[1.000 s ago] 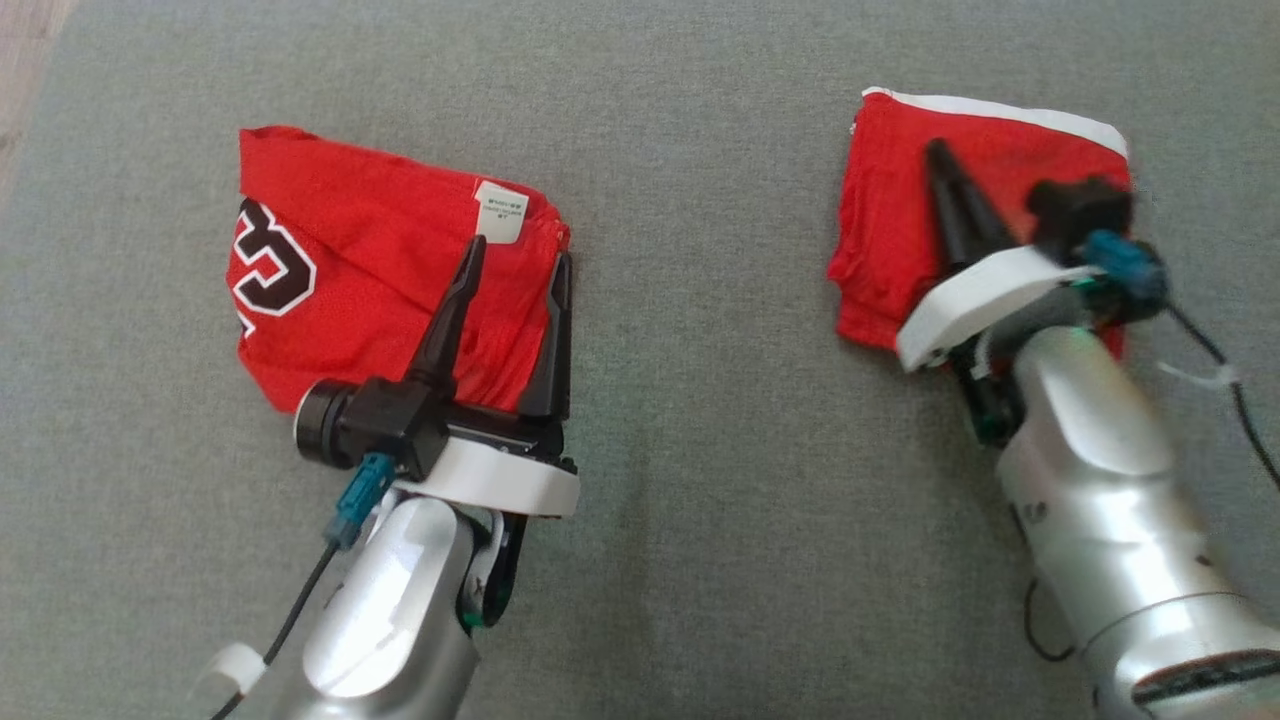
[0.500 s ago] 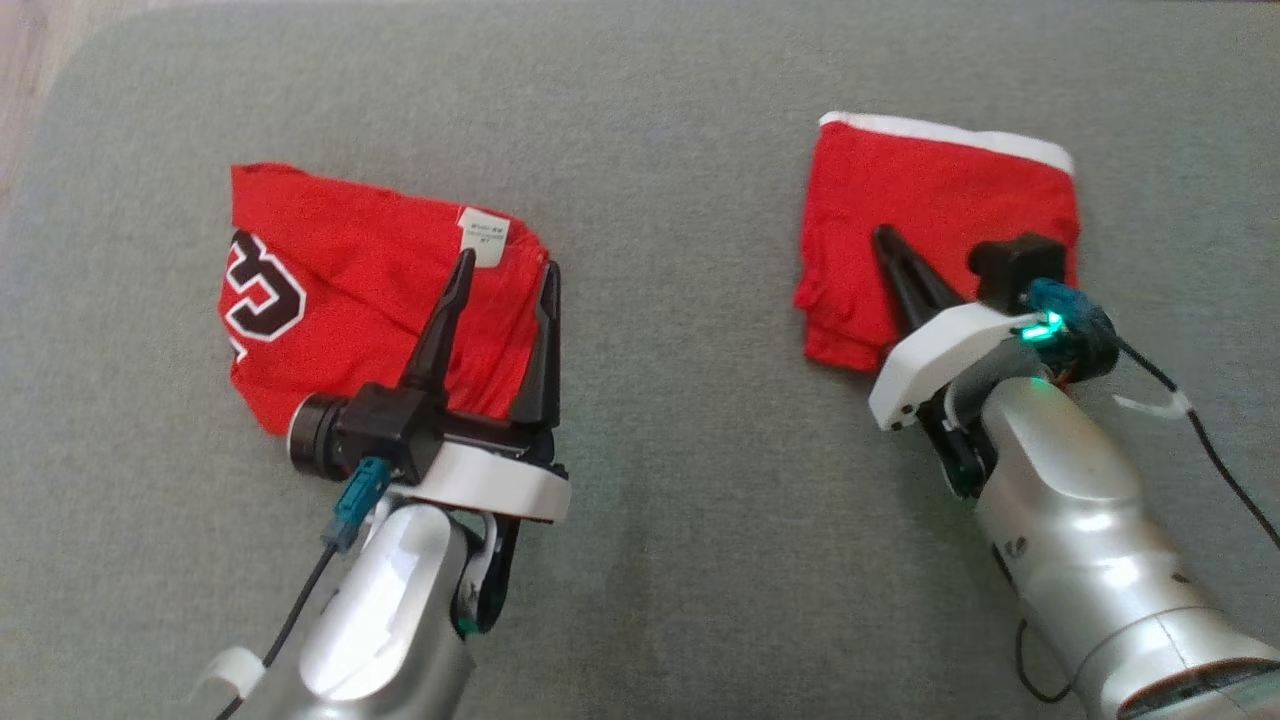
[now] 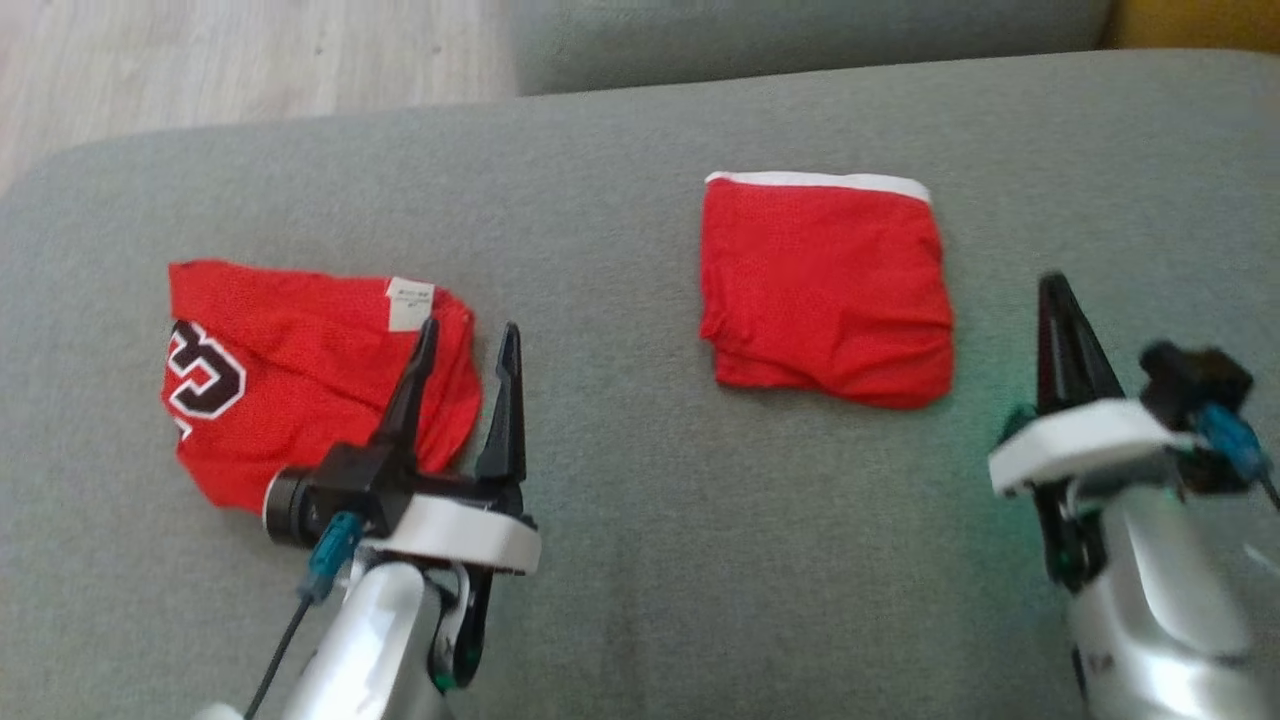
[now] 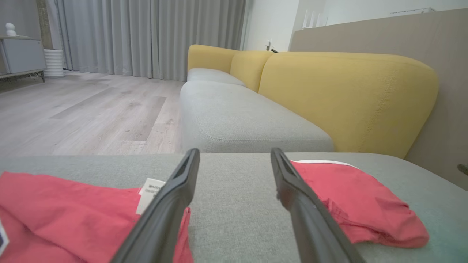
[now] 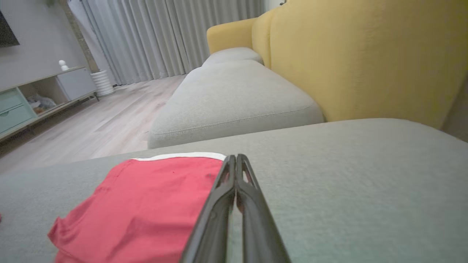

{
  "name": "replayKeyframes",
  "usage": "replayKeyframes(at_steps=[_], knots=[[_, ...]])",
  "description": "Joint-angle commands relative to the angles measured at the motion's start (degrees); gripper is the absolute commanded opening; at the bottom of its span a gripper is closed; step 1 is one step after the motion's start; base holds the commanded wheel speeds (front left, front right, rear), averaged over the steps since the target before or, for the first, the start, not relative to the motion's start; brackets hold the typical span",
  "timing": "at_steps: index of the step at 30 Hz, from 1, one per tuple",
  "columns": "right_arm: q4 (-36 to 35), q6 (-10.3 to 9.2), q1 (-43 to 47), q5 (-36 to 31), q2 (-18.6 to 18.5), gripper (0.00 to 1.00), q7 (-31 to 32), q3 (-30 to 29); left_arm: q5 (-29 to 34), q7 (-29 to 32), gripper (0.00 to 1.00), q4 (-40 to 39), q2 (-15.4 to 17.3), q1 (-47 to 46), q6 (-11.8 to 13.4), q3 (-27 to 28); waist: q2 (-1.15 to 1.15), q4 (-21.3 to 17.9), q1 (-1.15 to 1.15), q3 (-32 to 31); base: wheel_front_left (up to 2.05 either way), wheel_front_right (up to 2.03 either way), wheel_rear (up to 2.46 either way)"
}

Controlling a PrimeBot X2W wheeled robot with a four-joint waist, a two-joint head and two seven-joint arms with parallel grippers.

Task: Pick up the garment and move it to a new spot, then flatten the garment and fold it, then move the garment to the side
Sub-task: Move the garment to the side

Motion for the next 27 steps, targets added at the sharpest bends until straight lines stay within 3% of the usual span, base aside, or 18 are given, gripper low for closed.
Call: replayKeyframes(at_steps=[1, 5, 6, 7, 15, 27], knots=[[-3.4, -0.05, 0.1, -0.7, 0.7, 0.00, -0.6, 0.8, -0.1, -0.5, 1.00, -1.5, 0.4, -0.5, -0.1, 2.6, 0.00, -1.1, 0.01, -0.9, 0.00, 0.00, 0.00], [-7.9, -0.05, 5.4, -0.9, 0.8, 0.03, -0.6, -0.6, -0.2, -0.5, 1.00, -1.6, 0.4, 0.6, -0.2, 3.2, 0.00, -1.8, 0.01, -1.7, 0.00, 0.00, 0.00], [-8.9, -0.05, 6.5, -0.7, 0.8, 0.66, -0.6, -0.6, -0.2, -0.5, 1.00, -1.6, 0.4, 0.8, -0.2, 3.2, 0.00, -1.9, 0.01, -1.8, 0.00, 0.00, 0.00], [-9.7, -0.05, 7.7, -0.5, 0.8, 1.00, -0.6, -0.7, -0.2, -0.5, 1.00, -1.6, 0.4, 1.0, -0.3, 3.2, 0.00, -2.0, 0.01, -1.9, 0.00, 0.00, 0.00], [-11.1, -0.05, 10.7, 0.7, 0.8, 1.00, -0.6, -0.5, -0.4, -0.5, 1.00, -1.6, 0.4, 1.4, -0.4, 2.9, 0.00, -2.0, 0.01, -2.1, 0.00, 0.00, 0.00], [-8.3, -0.05, 4.5, -0.4, 0.8, 1.00, 4.4, 0.0, -0.3, -0.5, 1.00, -1.6, 0.4, -0.3, -0.5, 1.2, 0.00, 1.2, 0.01, 1.0, 0.00, 0.00, 0.00]])
